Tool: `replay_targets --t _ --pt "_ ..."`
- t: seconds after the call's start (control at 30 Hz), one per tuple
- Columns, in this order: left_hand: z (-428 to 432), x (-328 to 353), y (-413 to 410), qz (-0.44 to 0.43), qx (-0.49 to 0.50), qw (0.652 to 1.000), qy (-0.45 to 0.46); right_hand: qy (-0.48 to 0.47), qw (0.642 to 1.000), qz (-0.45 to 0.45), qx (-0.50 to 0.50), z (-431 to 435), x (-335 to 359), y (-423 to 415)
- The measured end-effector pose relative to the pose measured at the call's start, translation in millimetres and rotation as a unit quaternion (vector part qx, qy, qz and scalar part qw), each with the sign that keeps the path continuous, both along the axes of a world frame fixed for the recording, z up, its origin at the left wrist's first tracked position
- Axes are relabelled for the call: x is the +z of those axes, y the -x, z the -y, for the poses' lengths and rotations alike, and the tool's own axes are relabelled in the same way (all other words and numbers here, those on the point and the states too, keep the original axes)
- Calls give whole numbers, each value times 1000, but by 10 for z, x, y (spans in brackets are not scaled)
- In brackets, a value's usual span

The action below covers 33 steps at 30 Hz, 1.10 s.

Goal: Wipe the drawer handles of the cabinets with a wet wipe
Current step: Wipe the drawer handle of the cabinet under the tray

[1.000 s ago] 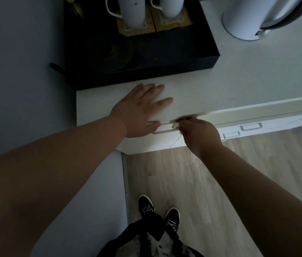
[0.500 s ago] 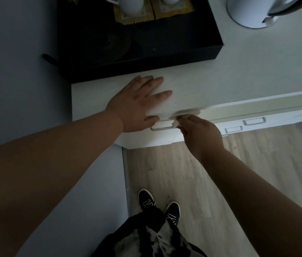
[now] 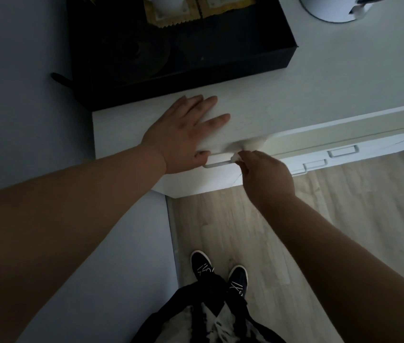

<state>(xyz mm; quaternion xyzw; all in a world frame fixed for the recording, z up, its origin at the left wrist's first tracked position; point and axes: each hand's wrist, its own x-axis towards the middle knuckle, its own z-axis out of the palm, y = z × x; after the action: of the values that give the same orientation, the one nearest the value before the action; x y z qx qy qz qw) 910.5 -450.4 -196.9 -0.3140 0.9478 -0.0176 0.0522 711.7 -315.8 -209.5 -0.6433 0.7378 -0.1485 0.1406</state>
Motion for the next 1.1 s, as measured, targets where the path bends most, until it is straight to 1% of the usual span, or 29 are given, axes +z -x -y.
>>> replay_targets --t 0.1,0.17,0.23,0.27,0.43,0.53,0.63,0.67,0.73,0.8,0.83,0.93,0.97,1.03,1.1 --pt "5 -11 0 3 4 1000 0 -32 995 73 -54 33 -11 -71" --pt "11 -21 2 1 5 1000 -3 -47 997 56 -36 83 -1 15" --pt "14 -26 4 -2 3 1000 -2 -32 999 1 -4 94 26 60" --pt "14 -21 3 1 3 1000 -2 -23 1000 -7 -1 76 26 43" --pt "6 -6 -3 0 7 1000 -6 -1 999 40 -26 -24 -5 -127" --pt "15 -16 -9 -2 5 1000 -8 24 999 27 -17 42 -56 24" --pt "19 -17 -13 -1 4 1000 -7 19 999 16 -46 54 -87 -50" --pt "21 -16 -11 -1 5 1000 -8 6 998 27 -58 44 -104 -122" --pt "20 -16 -10 -3 6 1000 -11 -20 992 86 -90 40 -121 -190" --pt "19 -17 -11 -7 5 1000 -14 -23 980 162 -116 64 -121 -106" --pt "18 -18 -16 -10 4 1000 -14 -21 978 175 -113 72 -117 -51" --pt "19 -22 -22 -9 5 1000 -10 -16 992 100 -80 25 -117 -65" --pt "20 -21 -20 -8 5 1000 -10 -8 992 93 -82 -2 -135 -121" --pt "19 -15 -12 -9 7 1000 -11 8 989 117 -92 -26 -153 -202" --pt "21 -6 -7 -15 6 1000 -14 9 988 133 -81 1 -154 -156"
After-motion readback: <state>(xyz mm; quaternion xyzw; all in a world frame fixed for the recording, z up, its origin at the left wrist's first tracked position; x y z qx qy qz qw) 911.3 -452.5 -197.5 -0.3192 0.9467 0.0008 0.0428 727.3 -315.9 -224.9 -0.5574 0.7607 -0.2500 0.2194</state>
